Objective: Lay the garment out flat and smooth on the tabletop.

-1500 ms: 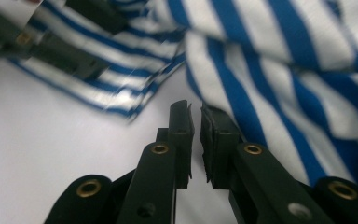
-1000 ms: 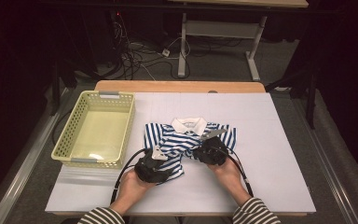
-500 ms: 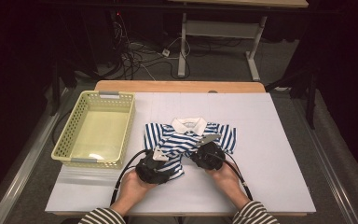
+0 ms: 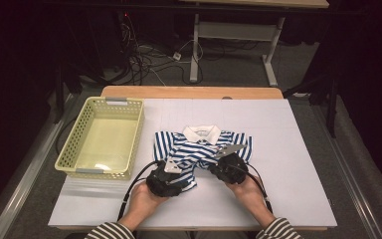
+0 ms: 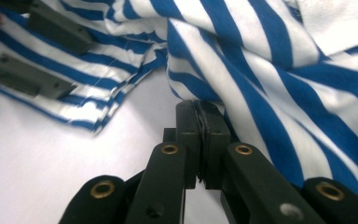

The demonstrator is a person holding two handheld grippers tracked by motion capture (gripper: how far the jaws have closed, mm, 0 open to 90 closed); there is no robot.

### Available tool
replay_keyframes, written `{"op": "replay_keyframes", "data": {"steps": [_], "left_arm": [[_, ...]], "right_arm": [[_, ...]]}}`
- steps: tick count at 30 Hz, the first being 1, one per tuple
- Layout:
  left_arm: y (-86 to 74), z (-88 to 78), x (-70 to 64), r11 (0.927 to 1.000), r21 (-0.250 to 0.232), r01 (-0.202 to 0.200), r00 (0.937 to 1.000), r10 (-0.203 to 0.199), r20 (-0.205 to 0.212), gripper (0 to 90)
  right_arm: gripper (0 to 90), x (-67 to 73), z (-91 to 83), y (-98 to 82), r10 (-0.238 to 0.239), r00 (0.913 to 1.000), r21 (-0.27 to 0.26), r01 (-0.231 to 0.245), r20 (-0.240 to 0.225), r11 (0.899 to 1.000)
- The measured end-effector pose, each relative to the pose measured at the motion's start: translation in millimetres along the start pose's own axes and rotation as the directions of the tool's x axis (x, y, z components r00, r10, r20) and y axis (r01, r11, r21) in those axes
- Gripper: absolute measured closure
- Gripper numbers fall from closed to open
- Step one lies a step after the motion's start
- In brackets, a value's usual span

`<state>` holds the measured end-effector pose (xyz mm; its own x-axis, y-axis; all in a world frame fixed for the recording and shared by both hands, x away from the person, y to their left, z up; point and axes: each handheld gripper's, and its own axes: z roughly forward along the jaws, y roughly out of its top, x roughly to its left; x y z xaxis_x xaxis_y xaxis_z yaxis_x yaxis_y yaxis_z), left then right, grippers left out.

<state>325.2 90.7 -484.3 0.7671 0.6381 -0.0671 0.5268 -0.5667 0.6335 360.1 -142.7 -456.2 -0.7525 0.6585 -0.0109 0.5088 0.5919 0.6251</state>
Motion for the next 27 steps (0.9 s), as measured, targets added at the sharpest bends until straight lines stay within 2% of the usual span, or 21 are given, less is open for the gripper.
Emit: {"op": "replay_keyframes", "data": {"steps": [5, 11, 16, 19, 21, 25, 27], "left_arm": [[0.3, 0.5, -1.9, 1.0000, -0.003, -0.007, 0.9999, 0.007, 0.014, 60.5], [3.0, 0.9, -4.5, 0.9993, 0.013, -0.034, 0.9986, 0.034, 0.040, 73.7], [4.3, 1.0, -5.9, 0.9986, 0.021, -0.049, 0.9979, 0.048, 0.044, 79.8], [5.6, 0.8, -6.1, 0.9977, 0.026, -0.063, 0.9972, 0.061, 0.043, 85.1], [6.7, 0.6, -5.2, 0.9977, 0.029, -0.061, 0.9969, 0.059, 0.051, 86.1], [7.4, -1.6, -2.8, 0.9980, 0.036, -0.052, 0.9961, 0.049, 0.073, 86.7], [6.6, -5.5, -3.7, 0.9980, 0.035, -0.053, 0.9952, 0.050, 0.084, 86.8]], "right_arm": [[89.0, 1.2, -20.5, -7.8, -0.005, 1.0000, -0.024, 0.005, -0.004, 1.000], [89.0, -0.6, -48.2, -18.8, 0.000, 1.0000, -0.068, -0.001, -0.009, 0.998], [88.8, -6.6, -61.7, -29.2, 0.018, 0.9998, -0.086, -0.018, 0.002, 0.996], [88.8, -10.4, -62.1, -30.0, 0.038, 0.9993, -0.097, -0.037, 0.004, 0.995], [88.7, -10.6, -57.9, -27.8, 0.031, 0.9992, -0.095, -0.029, 0.024, 0.995], [88.6, -14.6, -38.7, -23.6, 0.027, 0.9985, -0.056, -0.024, 0.047, 0.998], [88.6, -17.7, -30.2, -23.9, 0.042, 0.9982, -0.037, -0.041, 0.043, 0.998]]}}
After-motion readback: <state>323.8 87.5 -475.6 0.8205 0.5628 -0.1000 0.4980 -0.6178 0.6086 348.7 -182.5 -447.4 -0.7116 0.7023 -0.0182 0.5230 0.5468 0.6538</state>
